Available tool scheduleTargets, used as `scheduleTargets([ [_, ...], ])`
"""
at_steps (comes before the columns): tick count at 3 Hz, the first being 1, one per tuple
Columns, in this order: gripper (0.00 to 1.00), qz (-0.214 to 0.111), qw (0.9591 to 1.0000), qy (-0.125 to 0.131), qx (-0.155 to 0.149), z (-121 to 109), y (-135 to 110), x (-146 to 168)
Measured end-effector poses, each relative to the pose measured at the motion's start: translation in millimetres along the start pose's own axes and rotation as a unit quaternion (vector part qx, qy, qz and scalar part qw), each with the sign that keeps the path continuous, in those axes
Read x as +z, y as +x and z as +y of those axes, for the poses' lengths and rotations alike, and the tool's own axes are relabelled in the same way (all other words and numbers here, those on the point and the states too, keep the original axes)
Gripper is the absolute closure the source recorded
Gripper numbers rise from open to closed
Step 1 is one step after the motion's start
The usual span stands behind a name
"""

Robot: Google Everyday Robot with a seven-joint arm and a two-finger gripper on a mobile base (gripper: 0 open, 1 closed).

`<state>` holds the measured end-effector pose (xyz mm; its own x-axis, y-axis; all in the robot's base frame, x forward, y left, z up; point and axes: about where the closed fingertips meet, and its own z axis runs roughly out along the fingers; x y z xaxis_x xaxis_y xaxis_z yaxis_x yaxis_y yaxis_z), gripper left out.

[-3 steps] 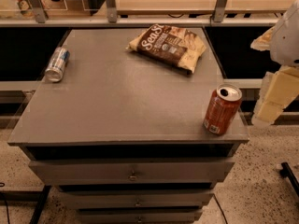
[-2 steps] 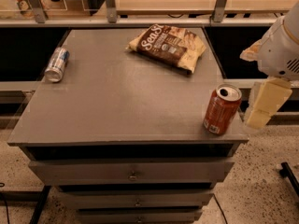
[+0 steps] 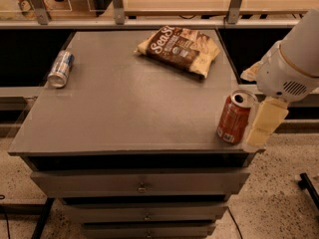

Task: Move coke can near brown chip bag

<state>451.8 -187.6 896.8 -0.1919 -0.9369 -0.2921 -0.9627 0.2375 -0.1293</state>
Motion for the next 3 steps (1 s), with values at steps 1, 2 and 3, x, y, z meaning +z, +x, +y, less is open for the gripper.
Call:
scheduleTargets([
  [1, 0.00, -0.009, 0.9999, -0.008, -0.001, 0, -4, 11],
  [2, 0.17, -0.010, 0.9998, -0.017, 0.002, 0, -7, 18],
  [3, 0.41, -0.010, 0.9996, -0.026, 0.009, 1, -7, 22],
])
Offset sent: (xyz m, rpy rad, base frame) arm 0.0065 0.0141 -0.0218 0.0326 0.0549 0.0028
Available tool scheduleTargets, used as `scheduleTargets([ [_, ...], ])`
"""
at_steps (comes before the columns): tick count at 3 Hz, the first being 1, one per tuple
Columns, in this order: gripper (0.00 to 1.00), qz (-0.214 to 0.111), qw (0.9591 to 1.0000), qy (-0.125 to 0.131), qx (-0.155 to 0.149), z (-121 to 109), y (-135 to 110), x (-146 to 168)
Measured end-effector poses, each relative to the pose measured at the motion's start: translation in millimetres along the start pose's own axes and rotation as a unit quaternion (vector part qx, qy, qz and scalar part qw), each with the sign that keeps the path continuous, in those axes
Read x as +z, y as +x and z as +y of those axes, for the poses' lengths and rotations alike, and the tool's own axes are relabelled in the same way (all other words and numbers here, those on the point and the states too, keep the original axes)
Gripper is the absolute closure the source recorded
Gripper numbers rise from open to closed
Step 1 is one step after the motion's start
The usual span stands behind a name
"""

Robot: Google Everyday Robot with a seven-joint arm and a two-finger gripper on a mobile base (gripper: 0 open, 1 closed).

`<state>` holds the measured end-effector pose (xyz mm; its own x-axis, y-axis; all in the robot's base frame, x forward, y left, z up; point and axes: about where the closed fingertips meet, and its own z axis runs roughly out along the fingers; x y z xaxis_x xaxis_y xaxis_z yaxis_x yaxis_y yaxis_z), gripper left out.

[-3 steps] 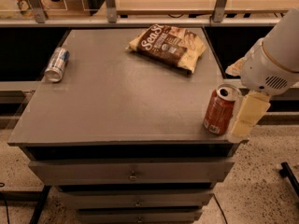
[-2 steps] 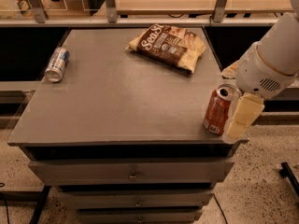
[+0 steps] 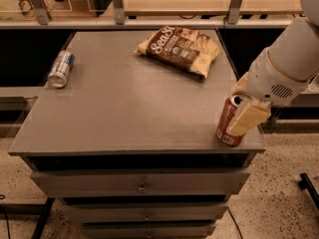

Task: Move coke can near brown chip bag

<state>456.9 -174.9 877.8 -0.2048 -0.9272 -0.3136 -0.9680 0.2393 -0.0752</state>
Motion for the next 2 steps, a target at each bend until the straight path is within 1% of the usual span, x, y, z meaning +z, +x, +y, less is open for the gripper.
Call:
scheduleTargets([
  [1, 0.64, -0.006, 1.0000, -0.001, 0.007, -1.3, 1.1, -1.5],
  [2, 0.88, -0.010, 0.9999, 0.008, 0.007, -8.3, -0.6, -10.6],
])
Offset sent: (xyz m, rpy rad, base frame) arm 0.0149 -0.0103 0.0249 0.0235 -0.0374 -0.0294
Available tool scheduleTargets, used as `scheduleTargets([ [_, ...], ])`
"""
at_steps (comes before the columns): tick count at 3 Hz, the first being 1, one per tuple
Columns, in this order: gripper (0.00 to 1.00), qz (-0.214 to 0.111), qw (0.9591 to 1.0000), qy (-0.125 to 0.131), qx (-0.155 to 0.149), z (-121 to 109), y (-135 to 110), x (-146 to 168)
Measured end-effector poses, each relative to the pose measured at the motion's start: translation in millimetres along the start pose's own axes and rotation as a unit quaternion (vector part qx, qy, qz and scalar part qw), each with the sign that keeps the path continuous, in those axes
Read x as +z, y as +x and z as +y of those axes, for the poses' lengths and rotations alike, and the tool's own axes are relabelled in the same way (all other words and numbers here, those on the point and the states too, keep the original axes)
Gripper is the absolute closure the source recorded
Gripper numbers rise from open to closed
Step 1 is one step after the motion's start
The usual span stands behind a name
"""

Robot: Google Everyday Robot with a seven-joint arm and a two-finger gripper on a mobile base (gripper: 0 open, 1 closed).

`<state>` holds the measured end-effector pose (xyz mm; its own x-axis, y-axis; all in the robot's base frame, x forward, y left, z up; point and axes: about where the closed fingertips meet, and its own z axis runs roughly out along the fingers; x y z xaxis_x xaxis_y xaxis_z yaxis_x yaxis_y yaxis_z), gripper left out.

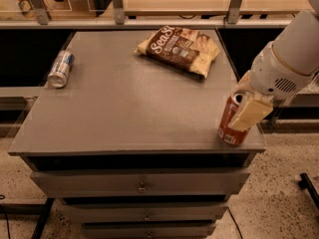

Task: Move coke can near brown chip bag

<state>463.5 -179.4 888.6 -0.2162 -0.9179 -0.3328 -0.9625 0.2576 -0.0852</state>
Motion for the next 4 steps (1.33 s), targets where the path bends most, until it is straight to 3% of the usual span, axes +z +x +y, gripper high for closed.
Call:
scheduleTargets([
  [1, 1.00, 0.000, 1.0000, 0.008, -0.006, -23, -7, -5],
  [4, 1.00, -0.012, 0.9994, 0.025, -0.021, -131, -57, 10],
])
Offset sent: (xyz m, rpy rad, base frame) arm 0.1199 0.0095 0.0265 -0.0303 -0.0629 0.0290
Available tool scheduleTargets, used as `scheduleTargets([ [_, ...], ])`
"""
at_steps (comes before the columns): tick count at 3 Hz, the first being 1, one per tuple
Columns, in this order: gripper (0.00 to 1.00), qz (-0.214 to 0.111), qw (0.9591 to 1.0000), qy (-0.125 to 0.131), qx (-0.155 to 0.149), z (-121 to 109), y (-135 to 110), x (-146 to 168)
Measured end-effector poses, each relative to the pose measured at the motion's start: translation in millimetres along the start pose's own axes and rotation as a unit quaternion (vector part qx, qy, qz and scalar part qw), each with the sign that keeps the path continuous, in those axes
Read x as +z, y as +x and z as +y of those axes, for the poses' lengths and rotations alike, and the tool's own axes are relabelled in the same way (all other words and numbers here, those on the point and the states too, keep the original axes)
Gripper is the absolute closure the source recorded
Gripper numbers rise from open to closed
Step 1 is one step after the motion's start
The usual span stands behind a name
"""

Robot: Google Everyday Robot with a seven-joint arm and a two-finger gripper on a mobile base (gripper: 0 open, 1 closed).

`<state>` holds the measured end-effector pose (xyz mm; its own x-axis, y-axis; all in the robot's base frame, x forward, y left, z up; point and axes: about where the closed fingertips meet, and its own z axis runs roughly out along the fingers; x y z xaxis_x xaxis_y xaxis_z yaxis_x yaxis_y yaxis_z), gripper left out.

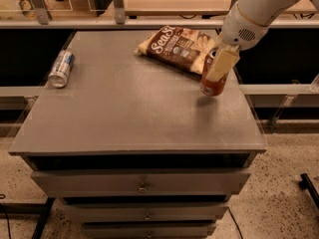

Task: Move coke can near brown chip bag

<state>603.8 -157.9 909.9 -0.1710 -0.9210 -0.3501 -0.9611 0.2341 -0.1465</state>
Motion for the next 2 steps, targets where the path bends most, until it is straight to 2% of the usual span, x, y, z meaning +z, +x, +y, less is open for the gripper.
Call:
scheduleTargets([
  [1, 0.94, -0.008, 0.9999, 0.001, 0.008, -18.2, -4.2, 8.9],
  [2, 0.76, -0.013, 0.9998, -0.001, 0.013, -26.6, -4.1, 14.8],
])
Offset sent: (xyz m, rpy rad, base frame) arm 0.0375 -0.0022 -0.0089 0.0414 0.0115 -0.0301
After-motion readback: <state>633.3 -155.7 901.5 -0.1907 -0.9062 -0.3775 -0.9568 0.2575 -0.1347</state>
